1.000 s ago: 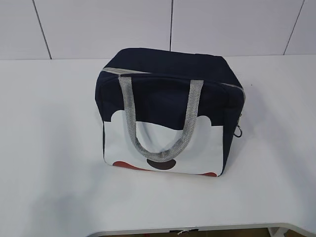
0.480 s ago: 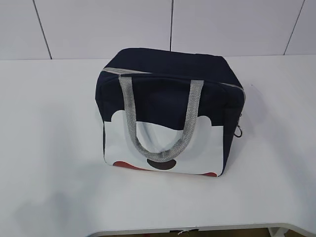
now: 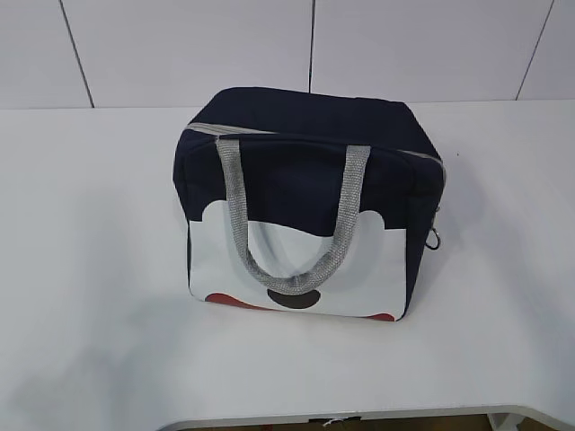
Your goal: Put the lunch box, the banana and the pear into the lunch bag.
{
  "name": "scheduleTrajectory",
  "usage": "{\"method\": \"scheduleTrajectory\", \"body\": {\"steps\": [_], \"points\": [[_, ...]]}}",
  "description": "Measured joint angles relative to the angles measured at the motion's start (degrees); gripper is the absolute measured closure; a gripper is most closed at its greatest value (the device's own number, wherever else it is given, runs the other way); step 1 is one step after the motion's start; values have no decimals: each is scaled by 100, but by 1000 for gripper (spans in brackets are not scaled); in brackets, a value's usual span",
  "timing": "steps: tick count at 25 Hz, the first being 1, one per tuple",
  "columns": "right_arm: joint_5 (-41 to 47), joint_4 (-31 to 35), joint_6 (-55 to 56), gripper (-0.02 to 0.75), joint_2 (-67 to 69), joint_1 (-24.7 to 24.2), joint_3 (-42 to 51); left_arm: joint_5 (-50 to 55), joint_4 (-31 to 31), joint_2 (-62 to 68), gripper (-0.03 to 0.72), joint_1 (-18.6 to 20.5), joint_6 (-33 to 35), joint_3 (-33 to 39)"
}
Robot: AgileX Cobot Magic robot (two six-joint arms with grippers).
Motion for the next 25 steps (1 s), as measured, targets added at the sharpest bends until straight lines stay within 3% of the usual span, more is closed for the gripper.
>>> {"method": "scheduleTrajectory", "body": {"steps": [7,10,13,18,25], "points": [[0,21,498,387,0,0,0,0,0,0,381,0,0,0],[0,-41,984,352,0,0,0,0,0,0,381,0,0,0],[0,-468,1800,298,0,0,0,0,0,0,381,0,0,0],[0,-1580,2829,277,-164,0,0,0,0,0,383,0,0,0],[0,-1826,3296,275,-807,0,0,0,0,0,383,0,0,0]]}}
